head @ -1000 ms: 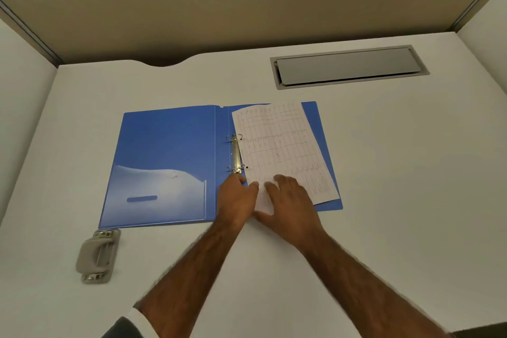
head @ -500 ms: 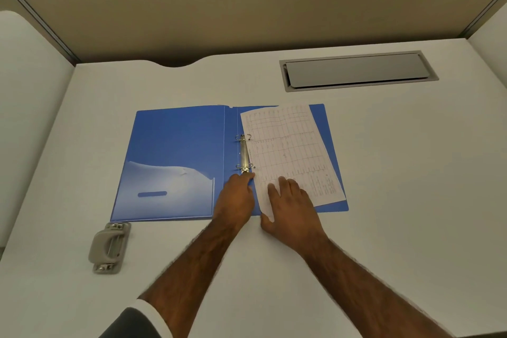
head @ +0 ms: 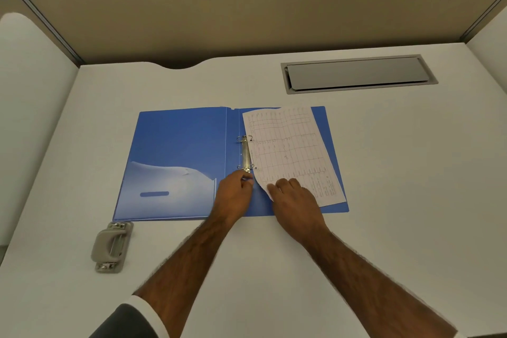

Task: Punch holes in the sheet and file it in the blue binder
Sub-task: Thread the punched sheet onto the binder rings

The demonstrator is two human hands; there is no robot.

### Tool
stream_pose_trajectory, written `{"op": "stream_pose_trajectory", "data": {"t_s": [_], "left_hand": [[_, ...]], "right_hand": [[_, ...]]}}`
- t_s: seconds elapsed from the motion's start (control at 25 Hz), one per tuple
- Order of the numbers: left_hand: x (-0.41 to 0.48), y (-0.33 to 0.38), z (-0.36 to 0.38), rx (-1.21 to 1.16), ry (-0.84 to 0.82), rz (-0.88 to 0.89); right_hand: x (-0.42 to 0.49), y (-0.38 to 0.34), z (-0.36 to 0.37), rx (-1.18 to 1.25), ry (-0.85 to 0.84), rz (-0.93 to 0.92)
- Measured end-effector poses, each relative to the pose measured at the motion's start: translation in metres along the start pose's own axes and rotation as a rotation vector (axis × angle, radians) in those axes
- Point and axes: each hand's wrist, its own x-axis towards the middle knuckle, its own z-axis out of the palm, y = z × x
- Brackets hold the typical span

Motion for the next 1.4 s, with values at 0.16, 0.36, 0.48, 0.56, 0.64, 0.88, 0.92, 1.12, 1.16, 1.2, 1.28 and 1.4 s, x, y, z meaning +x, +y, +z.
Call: {"op": "stream_pose_trajectory", "data": {"t_s": [0.16,0.36,0.48,0.56,0.64,0.88,0.92,1.12,1.16,1.2,1.28,1.4], "left_hand": [[0.01,0.013,-0.016,-0.354,-0.01,-0.214],[0.023,0.025,-0.028,-0.407,0.002,-0.241],[0.031,0.026,-0.026,-0.285,0.018,-0.224],[0.037,0.027,-0.026,-0.209,0.021,-0.226],[0.043,0.027,-0.027,-0.114,0.04,-0.201],[0.06,0.029,-0.034,0.129,-0.023,-0.138],[0.062,0.03,-0.035,0.114,-0.055,-0.153],[0.068,0.031,-0.034,0.009,-0.134,-0.221],[0.069,0.03,-0.034,0.024,-0.136,-0.218],[0.07,0.03,-0.034,0.042,-0.135,-0.208],[0.07,0.027,-0.034,0.084,-0.128,-0.173],[0.067,0.022,-0.033,0.166,-0.046,-0.086]], "right_hand": [[0.001,-0.009,-0.012,0.078,0.132,0.078],[0.002,-0.016,-0.019,0.047,0.212,0.049],[0.003,-0.02,-0.017,-0.023,0.244,-0.058],[0.005,-0.022,-0.013,-0.051,0.252,-0.105],[0.007,-0.022,-0.009,-0.064,0.238,-0.138],[0.011,-0.022,-0.002,-0.093,0.135,-0.229],[0.011,-0.022,-0.002,-0.093,0.117,-0.236],[0.013,-0.014,-0.002,-0.102,0.057,-0.248],[0.013,-0.013,-0.002,-0.099,0.044,-0.248],[0.012,-0.011,-0.001,-0.095,0.036,-0.25],[0.012,-0.007,0.001,-0.079,0.014,-0.251],[0.013,-0.003,0.006,-0.038,-0.03,-0.251]]}}
